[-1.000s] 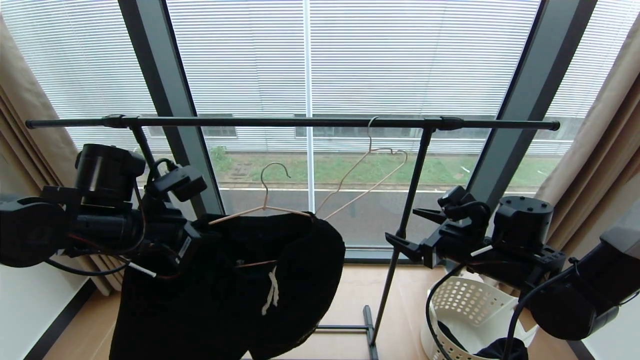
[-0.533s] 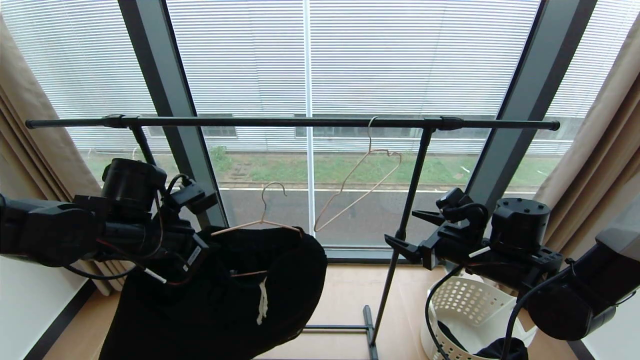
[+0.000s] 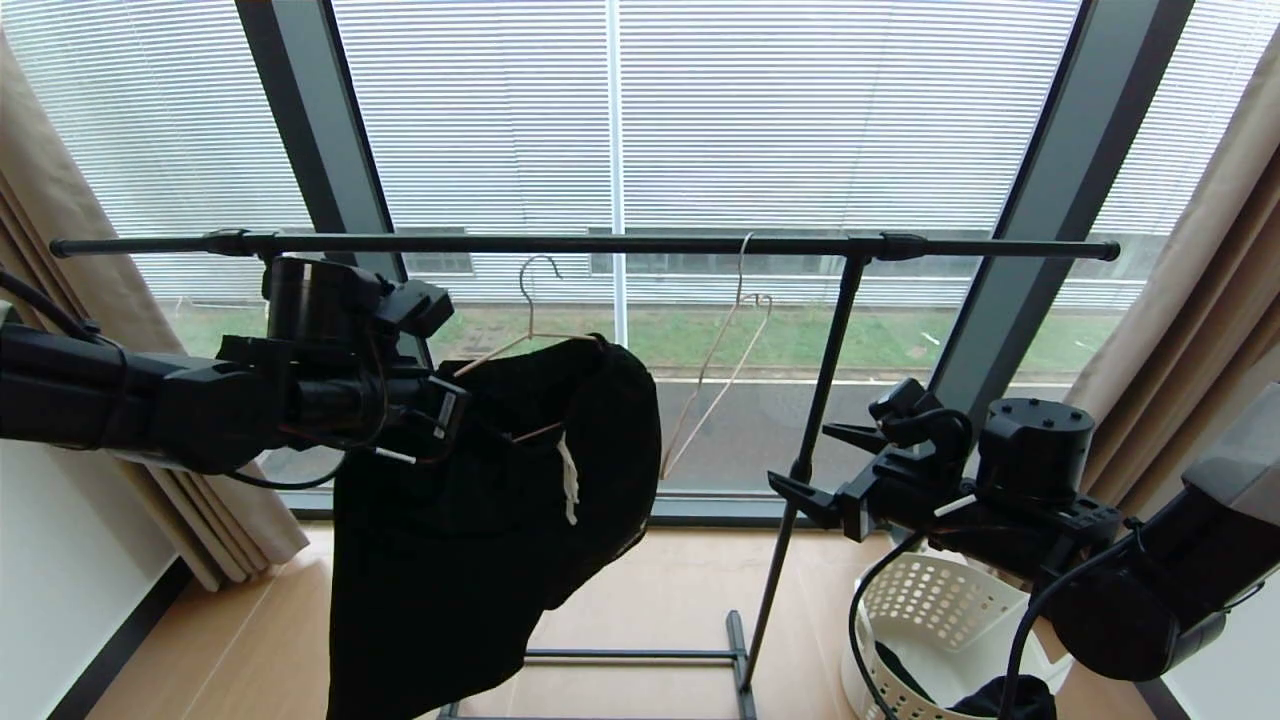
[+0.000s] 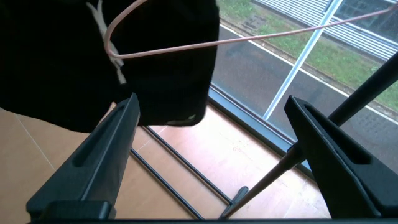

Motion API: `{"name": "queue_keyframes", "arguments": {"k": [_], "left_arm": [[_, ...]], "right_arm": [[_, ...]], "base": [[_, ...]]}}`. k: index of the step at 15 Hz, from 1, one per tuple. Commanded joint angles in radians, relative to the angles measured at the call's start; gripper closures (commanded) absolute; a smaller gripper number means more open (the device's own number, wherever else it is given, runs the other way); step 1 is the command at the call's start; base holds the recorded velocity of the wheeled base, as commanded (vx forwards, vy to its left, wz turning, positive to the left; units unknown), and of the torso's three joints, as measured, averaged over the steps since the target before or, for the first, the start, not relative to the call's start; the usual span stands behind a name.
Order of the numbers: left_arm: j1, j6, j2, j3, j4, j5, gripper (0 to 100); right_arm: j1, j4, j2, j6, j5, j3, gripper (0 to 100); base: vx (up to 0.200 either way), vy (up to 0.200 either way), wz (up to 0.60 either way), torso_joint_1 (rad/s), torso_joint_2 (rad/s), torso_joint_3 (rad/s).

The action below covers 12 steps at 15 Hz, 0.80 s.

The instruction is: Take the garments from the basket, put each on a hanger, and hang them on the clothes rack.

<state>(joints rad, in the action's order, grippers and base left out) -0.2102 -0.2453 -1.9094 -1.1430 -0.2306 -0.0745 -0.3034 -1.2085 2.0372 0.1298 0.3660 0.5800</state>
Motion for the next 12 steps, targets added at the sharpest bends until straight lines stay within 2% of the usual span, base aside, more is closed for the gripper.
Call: {"name": "queue_keyframes", "arguments": {"k": [1,12], "left_arm": [[-0.04,0.04,-0.06,-0.08,-0.003,0.036,100],[-0.09,0.156,-0.122,-0.264,-0.015,0.036,100]], "right_arm": [[0.0,0.0,0.001,0.001,0.001,0.008,0],[0.0,-0.002,-0.009,0.002,-0.001,-0.002,0]], "base": [[0.0,0.0,0.0,0.0,0.0,0.0],[0.0,0.0,0.0,0.0,0.0,0.0]]}}
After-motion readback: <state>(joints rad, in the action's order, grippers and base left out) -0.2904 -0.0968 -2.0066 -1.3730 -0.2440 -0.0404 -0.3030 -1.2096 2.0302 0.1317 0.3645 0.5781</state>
